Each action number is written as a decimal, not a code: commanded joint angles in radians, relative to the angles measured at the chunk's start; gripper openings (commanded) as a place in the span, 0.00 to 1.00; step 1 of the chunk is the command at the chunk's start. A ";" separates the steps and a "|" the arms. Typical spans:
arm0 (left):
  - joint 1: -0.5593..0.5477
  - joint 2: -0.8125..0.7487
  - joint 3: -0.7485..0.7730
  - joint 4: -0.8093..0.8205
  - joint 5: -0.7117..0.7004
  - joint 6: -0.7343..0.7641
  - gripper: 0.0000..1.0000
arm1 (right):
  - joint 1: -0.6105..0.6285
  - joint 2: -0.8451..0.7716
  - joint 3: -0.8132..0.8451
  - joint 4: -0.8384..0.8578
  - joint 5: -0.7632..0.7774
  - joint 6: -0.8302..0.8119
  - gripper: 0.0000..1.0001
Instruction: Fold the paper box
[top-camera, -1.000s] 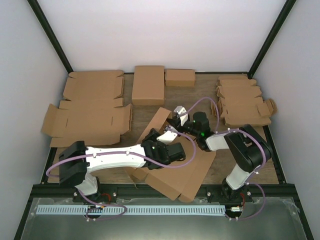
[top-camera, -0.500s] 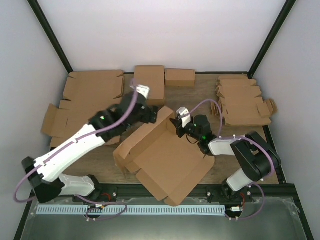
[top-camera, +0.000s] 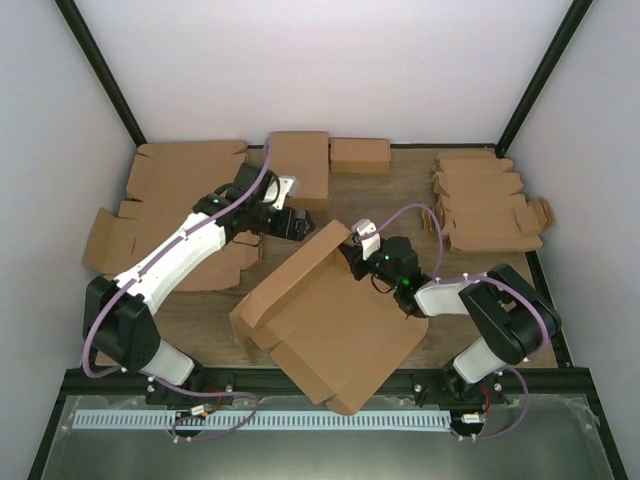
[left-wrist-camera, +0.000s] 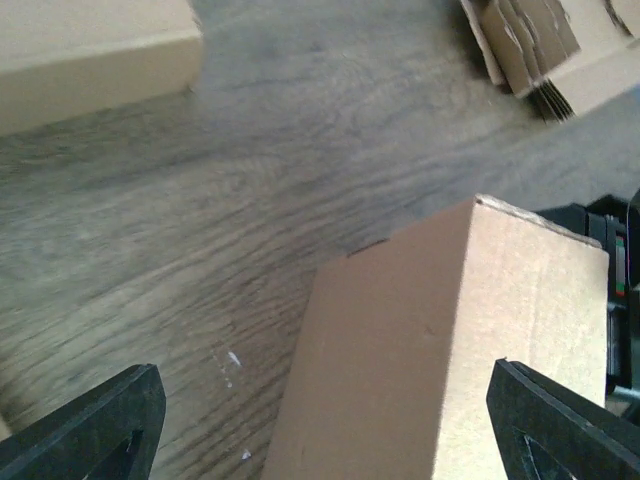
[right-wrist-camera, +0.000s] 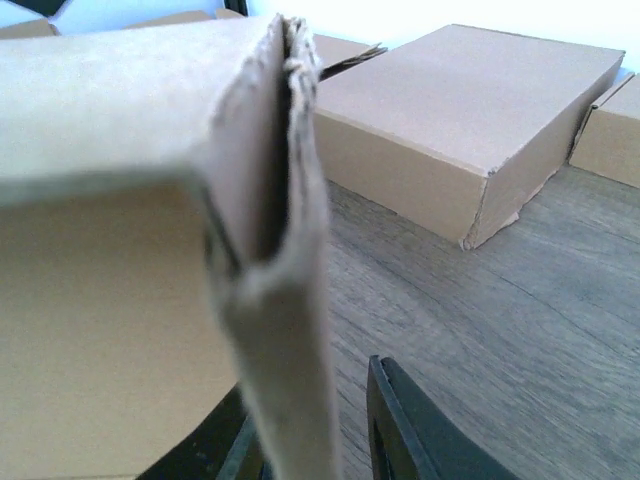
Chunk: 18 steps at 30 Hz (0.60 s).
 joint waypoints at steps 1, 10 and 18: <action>0.003 0.033 -0.022 0.073 0.170 0.034 0.87 | 0.009 -0.022 -0.003 0.089 0.002 -0.002 0.26; 0.003 0.061 -0.033 0.093 0.210 0.037 0.78 | 0.010 -0.038 0.018 0.169 -0.033 0.027 0.26; 0.003 0.088 -0.035 0.110 0.248 0.026 0.70 | 0.010 -0.006 0.054 0.217 -0.030 0.043 0.18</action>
